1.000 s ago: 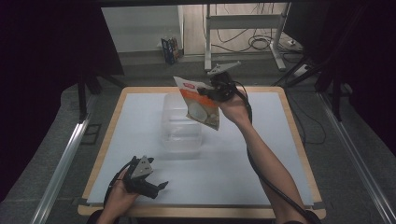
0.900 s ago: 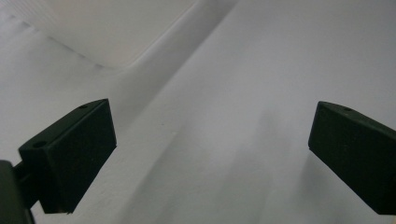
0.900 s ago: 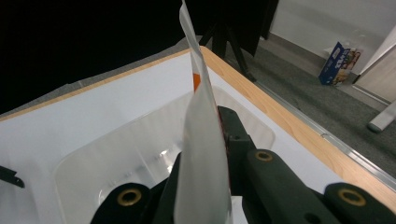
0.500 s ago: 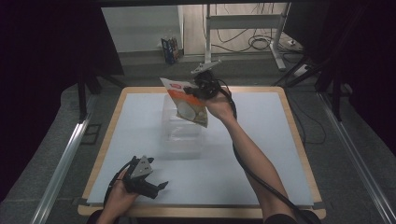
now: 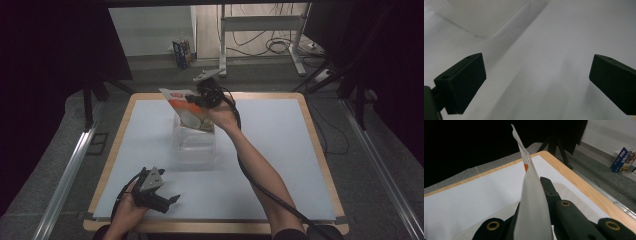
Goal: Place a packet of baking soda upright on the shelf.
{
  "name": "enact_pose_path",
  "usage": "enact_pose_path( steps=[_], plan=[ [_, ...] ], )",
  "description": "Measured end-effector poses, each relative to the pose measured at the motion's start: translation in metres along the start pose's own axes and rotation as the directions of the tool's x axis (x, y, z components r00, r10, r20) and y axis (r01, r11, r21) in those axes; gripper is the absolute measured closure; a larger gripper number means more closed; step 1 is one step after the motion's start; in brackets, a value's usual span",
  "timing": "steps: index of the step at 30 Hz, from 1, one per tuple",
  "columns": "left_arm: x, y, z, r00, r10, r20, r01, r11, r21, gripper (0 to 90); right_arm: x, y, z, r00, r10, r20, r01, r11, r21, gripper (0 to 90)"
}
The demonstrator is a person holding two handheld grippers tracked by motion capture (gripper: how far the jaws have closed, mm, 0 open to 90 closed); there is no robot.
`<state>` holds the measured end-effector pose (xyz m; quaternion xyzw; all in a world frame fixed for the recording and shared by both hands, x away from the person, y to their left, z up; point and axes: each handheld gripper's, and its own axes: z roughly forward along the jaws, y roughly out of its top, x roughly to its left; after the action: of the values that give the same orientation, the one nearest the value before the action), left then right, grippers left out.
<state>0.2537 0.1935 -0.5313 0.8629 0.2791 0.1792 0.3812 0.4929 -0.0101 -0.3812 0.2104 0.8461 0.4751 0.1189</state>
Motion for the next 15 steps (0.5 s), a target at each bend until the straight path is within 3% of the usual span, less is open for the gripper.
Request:
enact_pose_path(
  steps=[8, 15],
  plan=[
    [0.000, 0.000, 0.000, 1.0000, -0.002, 0.000, 0.002, 1.0000, -0.001, 0.9, -0.005, -0.024, 0.008, 0.9996, 0.028, -0.003, -0.028, 0.999, 0.032, 87.5],
    [-0.001, 0.000, 0.001, 1.0000, 0.001, -0.001, -0.001, 1.0000, 0.000, 0.9, -0.014, -0.036, -0.002, 0.9988, 0.044, 0.020, -0.044, 0.998, 0.049, 85.5]
  ],
)
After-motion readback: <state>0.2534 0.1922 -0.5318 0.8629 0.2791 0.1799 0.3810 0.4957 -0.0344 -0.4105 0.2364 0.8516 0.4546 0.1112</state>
